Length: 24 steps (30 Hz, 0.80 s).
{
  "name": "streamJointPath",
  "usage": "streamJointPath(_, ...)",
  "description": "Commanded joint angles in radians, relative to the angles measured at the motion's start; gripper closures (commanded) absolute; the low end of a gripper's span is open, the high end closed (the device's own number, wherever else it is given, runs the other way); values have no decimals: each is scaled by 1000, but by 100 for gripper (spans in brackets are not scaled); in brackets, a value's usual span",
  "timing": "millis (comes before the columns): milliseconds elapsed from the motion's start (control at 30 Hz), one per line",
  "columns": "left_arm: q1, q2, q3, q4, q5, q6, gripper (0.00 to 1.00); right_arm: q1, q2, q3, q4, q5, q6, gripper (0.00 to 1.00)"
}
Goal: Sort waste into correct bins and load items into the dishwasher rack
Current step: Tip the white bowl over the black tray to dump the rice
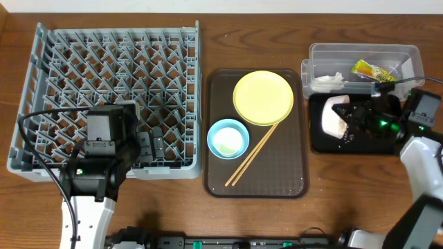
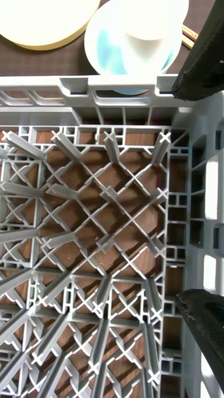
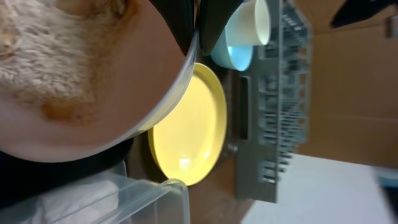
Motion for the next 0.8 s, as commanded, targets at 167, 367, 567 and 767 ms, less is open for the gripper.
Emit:
streamJointPath(167,5,0,20,-3,2,-9,2,-101,178,15,126,-337,-32,99)
streamJointPath(367,5,0,19,-3,2,-9,2,-167,269,15,186,-385,-29,99)
streamJointPath(567,5,0,20,-3,2,-9,2,-243,323,15,246,-441,-8,99)
streamJointPath(767,5,0,19,-3,2,-9,2,-327,338,15,298,-502,3,99)
